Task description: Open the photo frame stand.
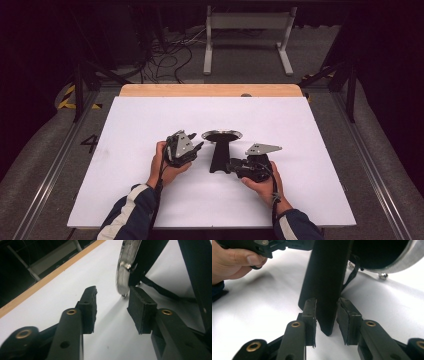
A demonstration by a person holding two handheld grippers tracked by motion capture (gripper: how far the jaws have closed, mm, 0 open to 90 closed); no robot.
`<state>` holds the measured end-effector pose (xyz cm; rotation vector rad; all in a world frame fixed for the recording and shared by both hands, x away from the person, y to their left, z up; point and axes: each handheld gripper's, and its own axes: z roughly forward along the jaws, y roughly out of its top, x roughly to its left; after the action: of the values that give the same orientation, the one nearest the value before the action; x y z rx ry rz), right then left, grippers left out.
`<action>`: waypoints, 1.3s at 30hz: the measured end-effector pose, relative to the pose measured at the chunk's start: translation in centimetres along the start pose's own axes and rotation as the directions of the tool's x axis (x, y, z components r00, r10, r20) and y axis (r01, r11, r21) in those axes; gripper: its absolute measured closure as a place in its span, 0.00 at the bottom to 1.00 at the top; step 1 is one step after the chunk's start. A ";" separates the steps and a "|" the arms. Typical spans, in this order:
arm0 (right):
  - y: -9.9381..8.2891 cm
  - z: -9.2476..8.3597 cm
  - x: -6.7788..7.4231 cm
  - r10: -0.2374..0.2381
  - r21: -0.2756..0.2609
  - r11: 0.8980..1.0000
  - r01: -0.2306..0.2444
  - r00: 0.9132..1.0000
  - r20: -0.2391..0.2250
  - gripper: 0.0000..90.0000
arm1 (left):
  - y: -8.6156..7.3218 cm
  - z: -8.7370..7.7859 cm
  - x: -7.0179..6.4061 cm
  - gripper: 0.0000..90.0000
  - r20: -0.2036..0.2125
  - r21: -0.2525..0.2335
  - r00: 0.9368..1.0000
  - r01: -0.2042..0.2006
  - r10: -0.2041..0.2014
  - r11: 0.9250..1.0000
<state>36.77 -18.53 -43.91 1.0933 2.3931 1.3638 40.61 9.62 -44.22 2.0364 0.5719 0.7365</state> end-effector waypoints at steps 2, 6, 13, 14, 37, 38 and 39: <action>0.1 -0.3 0.2 -0.018 -0.010 1.000 0.018 1.000 0.005 0.76 | -0.5 -0.9 0.1 0.62 0.015 0.004 1.000 -0.005 0.005 1.000; 0.1 -0.8 0.9 -0.061 -0.012 0.998 0.062 0.998 0.025 0.77 | -1.5 -3.1 0.4 0.55 0.054 -0.003 0.999 0.011 -0.010 1.000; 0.2 -1.3 1.5 -0.113 -0.029 0.993 0.114 0.992 0.057 0.85 | -2.1 -6.3 0.7 0.43 0.081 -0.010 0.997 0.016 -0.015 1.000; 0.2 -1.4 1.5 -0.116 -0.035 0.992 0.118 0.991 0.063 0.87 | -2.3 -6.5 0.9 0.42 0.080 -0.011 0.996 0.026 -0.025 1.000; 0.6 3.3 7.1 -0.217 -0.075 0.969 0.237 0.954 0.208 1.00 | 2.7 0.9 2.3 0.52 0.206 0.031 0.974 0.092 -0.096 0.995; 0.5 3.6 7.0 -0.211 -0.072 0.971 0.230 0.956 0.206 1.00 | 2.7 1.1 2.3 0.54 0.212 0.030 0.973 0.086 -0.090 0.996; 0.5 3.8 7.0 -0.205 -0.069 0.972 0.224 0.956 0.208 1.00 | 2.7 1.3 2.3 0.57 0.221 0.031 0.971 0.086 -0.090 0.996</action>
<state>33.83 -11.11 -44.31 0.8711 2.2077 1.2169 43.47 8.98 -41.80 2.0646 0.5382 0.4445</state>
